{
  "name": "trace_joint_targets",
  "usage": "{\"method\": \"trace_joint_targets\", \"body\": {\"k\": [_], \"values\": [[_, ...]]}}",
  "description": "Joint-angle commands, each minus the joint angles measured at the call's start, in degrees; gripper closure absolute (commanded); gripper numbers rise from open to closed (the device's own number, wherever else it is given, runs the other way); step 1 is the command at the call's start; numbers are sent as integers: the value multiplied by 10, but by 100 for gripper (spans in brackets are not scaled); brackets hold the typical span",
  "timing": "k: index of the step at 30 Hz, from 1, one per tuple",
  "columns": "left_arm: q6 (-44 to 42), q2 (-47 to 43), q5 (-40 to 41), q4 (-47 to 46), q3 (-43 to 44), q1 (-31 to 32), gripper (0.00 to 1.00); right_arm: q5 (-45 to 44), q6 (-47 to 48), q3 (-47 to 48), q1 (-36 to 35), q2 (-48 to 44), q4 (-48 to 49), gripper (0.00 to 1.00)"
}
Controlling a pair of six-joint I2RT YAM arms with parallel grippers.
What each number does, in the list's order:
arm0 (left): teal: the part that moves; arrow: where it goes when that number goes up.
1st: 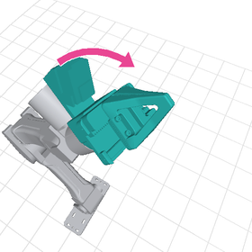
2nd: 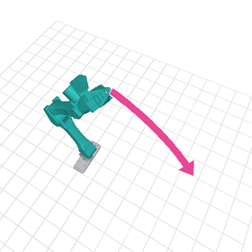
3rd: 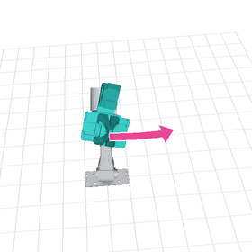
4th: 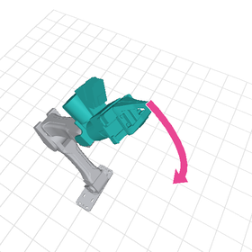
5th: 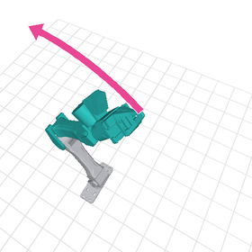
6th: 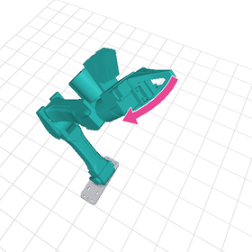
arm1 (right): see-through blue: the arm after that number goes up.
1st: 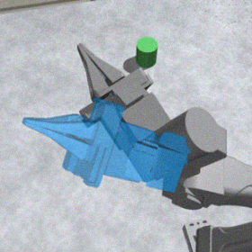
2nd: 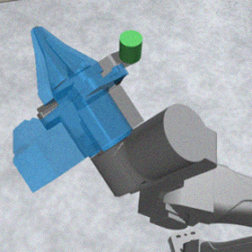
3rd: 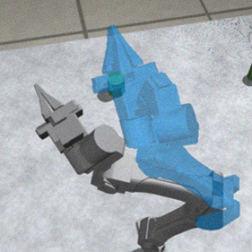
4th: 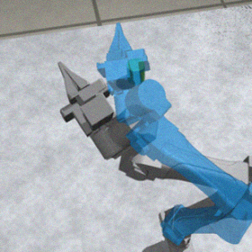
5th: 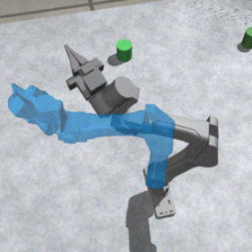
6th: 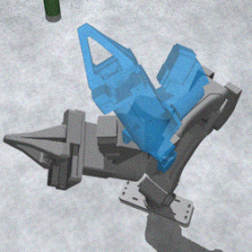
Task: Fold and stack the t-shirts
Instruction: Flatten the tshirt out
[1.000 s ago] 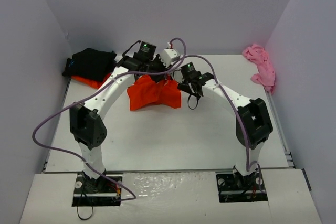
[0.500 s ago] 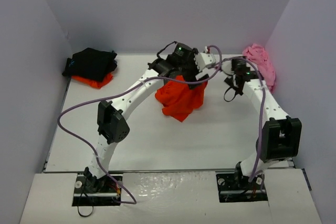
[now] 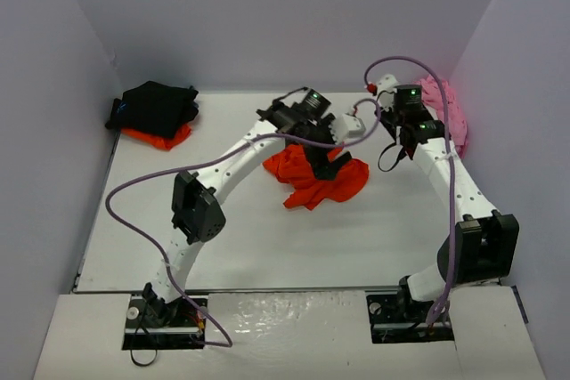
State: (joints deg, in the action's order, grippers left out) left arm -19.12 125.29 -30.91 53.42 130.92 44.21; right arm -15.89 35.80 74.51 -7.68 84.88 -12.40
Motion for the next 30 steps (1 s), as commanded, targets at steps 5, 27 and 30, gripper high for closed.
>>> {"method": "trace_joint_targets", "body": {"k": [5,27,30], "values": [[27,-58,44,-64,-33,-152,3,44,-8,31,-25,72,-60,54],[31,-17,85,-114,-72,-202,3,150,-35,54,-58,226,-151,65],[30,-15,87,-111,-71,-203,3,152,-33,55,-60,224,-147,65]]}}
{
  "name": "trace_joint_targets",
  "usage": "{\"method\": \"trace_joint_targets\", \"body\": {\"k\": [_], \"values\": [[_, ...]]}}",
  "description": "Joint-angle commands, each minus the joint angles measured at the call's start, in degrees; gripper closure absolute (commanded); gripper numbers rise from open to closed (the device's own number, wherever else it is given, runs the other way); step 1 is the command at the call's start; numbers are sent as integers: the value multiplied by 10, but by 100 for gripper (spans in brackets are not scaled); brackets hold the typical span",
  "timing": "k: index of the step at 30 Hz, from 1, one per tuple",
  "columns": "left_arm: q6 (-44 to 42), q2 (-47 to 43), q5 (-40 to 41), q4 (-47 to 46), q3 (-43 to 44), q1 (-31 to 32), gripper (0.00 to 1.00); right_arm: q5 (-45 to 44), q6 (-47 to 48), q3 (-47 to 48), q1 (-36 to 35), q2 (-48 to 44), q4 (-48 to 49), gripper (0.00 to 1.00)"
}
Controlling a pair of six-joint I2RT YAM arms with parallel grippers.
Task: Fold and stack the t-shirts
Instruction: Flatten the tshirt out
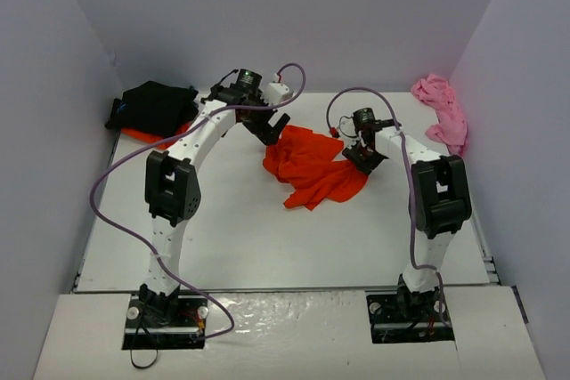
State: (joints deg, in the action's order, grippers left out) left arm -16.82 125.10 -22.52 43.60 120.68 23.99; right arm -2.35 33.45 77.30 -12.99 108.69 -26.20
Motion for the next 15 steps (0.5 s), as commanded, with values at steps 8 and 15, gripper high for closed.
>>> {"method": "trace_joint_targets", "body": {"k": [8,15], "values": [[9,-26,19,-27,4,-1,3,-83,56,10,-12,-68,1,62],[3,-39,56,-49,-39,-1,3,-208,254,-139,-31,-159,106,57]]}}
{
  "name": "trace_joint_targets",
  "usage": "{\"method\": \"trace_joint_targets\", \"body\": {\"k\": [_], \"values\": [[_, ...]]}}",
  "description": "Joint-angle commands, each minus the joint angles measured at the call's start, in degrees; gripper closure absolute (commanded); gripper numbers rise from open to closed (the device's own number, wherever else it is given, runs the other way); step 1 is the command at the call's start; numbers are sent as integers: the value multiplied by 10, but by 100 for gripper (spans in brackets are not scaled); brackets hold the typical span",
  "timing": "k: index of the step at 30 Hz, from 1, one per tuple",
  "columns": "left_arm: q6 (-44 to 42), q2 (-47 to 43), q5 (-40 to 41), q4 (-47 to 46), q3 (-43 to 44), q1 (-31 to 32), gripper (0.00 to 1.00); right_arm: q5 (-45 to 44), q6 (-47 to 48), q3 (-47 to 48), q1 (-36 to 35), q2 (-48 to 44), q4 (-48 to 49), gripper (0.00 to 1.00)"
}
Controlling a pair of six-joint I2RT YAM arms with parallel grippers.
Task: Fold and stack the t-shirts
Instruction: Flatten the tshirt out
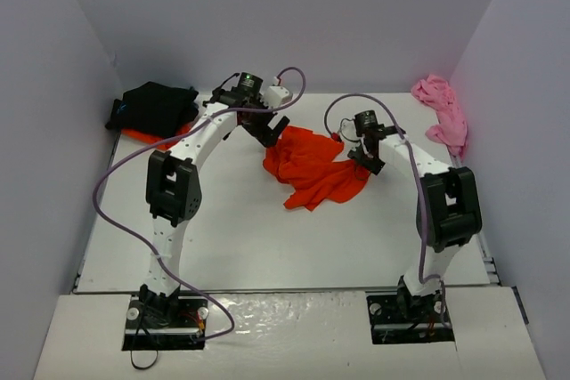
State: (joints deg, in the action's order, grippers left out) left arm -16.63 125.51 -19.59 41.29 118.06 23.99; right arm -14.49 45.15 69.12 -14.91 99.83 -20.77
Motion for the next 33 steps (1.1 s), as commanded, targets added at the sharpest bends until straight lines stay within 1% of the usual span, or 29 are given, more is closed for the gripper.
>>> {"method": "trace_joint_targets", "body": {"k": [1,3,6,8,10,17,20,23,26,31,33], "values": [[-2,-47,30,-28,-19,-1,3,-89,153,-75,-18,-79,60,57],[-7,-56,41,-34,-33,-1,3,-105,187,-121,-31,-92,91,56],[-14,-67,62,-41,-52,-2,3,-142,263,-207,-45,-104,206,57],[-18,-77,67,-44,-62,-2,3,-138,303,-258,-51,-117,251,57],[-19,-85,74,-50,-78,-2,3,-123,320,-283,-55,-125,290,56],[-22,-93,82,-47,-69,-10,3,-109,325,-306,-58,-86,370,56],[-22,-92,84,-48,-72,-14,3,-103,329,-301,-58,-87,401,56],[-23,-92,84,-51,-78,-19,3,-92,324,-283,-75,-95,400,56],[-23,-91,85,-51,-79,-23,3,-88,278,-258,-105,-89,342,56],[-28,-104,90,-58,-97,-30,3,-63,230,-266,-149,-90,295,56],[-30,-104,93,-57,-97,-30,3,-55,219,-274,-162,-81,294,56]]}}
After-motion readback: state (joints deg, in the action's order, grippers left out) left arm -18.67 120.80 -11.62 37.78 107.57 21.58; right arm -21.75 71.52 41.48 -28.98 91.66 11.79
